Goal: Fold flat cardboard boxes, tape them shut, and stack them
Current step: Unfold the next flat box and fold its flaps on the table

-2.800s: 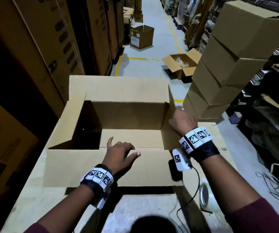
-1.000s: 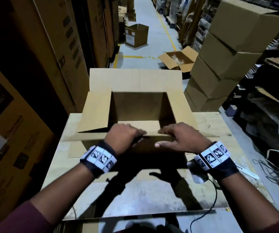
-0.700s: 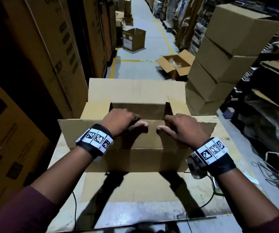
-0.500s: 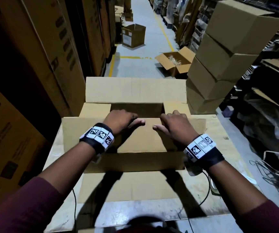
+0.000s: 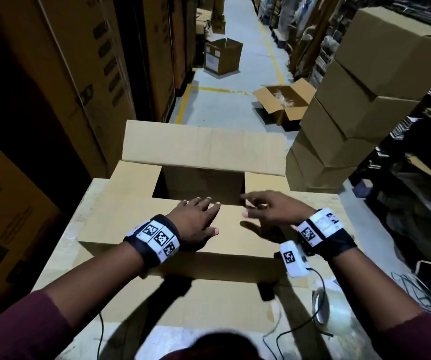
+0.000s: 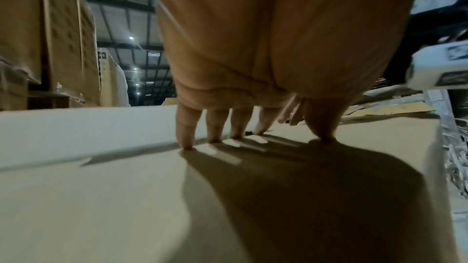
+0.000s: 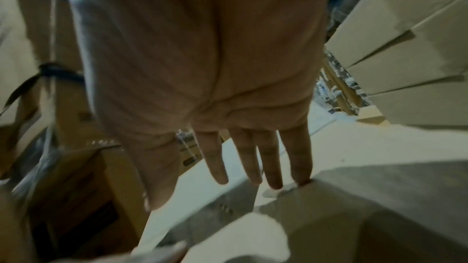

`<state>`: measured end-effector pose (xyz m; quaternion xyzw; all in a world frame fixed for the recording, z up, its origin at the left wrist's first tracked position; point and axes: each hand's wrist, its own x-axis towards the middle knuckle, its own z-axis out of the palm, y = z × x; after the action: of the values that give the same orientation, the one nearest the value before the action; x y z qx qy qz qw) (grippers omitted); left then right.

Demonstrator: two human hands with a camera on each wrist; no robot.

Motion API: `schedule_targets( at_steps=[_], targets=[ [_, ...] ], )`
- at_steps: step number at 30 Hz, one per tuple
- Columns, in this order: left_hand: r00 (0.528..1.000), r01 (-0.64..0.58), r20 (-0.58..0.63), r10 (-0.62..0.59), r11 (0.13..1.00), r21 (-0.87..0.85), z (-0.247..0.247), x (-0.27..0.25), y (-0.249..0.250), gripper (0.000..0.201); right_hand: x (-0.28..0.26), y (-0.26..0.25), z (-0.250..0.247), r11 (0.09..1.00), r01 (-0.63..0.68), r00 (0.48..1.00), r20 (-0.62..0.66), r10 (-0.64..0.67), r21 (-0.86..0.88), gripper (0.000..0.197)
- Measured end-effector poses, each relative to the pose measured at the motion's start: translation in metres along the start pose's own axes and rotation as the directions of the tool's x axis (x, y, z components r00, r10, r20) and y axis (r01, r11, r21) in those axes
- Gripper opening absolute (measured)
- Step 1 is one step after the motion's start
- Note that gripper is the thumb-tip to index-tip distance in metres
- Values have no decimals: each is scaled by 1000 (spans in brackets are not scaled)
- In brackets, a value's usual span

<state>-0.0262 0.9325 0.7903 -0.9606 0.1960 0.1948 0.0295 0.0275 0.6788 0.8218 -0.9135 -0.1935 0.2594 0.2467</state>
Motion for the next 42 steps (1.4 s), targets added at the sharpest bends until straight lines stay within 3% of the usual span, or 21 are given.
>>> schedule_targets(
  at_steps=[3, 6, 8, 10, 12, 15, 17, 20, 21, 23, 25, 26, 28, 31, 32, 34, 36, 37, 42],
  targets=[
    [1000, 18, 10, -17, 999, -38, -14, 4, 5, 81, 21, 30, -32, 970, 1, 976, -211, 52, 243, 67],
    [995, 95, 19, -94, 986, -137, -13, 16, 26, 82, 48, 56, -52, 934, -86, 876, -420, 237, 347, 88],
    [989, 151, 28, -148, 975, -165, 6, 22, 47, 83, 63, 70, -54, 844, -137, 859, -363, 362, 519, 104],
    [976, 209, -30, -217, 962, -173, 29, 26, 63, 82, 69, 80, -54, 685, -104, 851, -292, 436, 721, 114],
    [959, 234, -120, -257, 955, -180, 40, 24, 69, 84, 65, 85, -53, 532, 55, 850, -319, 419, 845, 100],
    [954, 221, -161, -252, 957, -187, 44, 19, 71, 88, 39, 87, -49, 426, 239, 871, -387, 303, 873, 57],
    [937, 193, -249, -244, 958, -212, 45, 19, 71, 84, 21, 94, -40, 524, 298, 880, -442, 172, 798, 52],
    [824, 3, -523, -219, 924, -383, 53, 20, 71, 52, 9, 116, -19, 857, 318, 905, -398, -148, 406, 20],
    [776, -77, -599, -195, 914, -397, 57, 20, 72, 38, 6, 126, -9, 919, 320, 910, -345, -230, 230, 19],
    [738, -140, -655, -163, 912, -385, 58, 19, 75, 28, 2, 134, 15, 938, 348, 903, -269, -334, 1, 47],
    [771, -123, -613, -173, 904, -409, 47, 21, 79, 25, -4, 132, 33, 934, 305, 902, -257, -347, -187, 78],
    [811, -95, -559, -172, 905, -415, 36, 22, 80, 23, -7, 130, 40, 931, 257, 913, -252, -322, -260, 86],
    [889, -30, -434, -146, 927, -373, 10, 30, 79, 26, -12, 124, 45, 935, 182, 938, -230, -257, -303, 92],
    [918, 10, -378, -121, 959, -285, -34, 60, 74, 40, -19, 116, 48, 950, 142, 952, -226, -208, -277, 98],
    [931, 23, -344, -120, 962, -272, -44, 76, 69, 50, -21, 113, 49, 954, 135, 954, -225, -198, -266, 97],
    [970, 98, -197, -140, 973, -207, -57, 107, 57, 90, -28, 108, 53, 962, 112, 958, -231, -171, -247, 98],
    [972, 211, -74, -222, 968, -136, -53, 129, 45, 128, -34, 105, 58, 969, 69, 961, -245, -128, -235, 98],
    [964, 252, -54, -260, 959, -128, -47, 133, 40, 136, -36, 104, 61, 973, 50, 961, -254, -109, -227, 98],
    [957, 246, -129, -261, 961, -122, -30, 127, 39, 138, -43, 92, 76, 981, -52, 951, -310, -9, -187, 92]
  ],
)
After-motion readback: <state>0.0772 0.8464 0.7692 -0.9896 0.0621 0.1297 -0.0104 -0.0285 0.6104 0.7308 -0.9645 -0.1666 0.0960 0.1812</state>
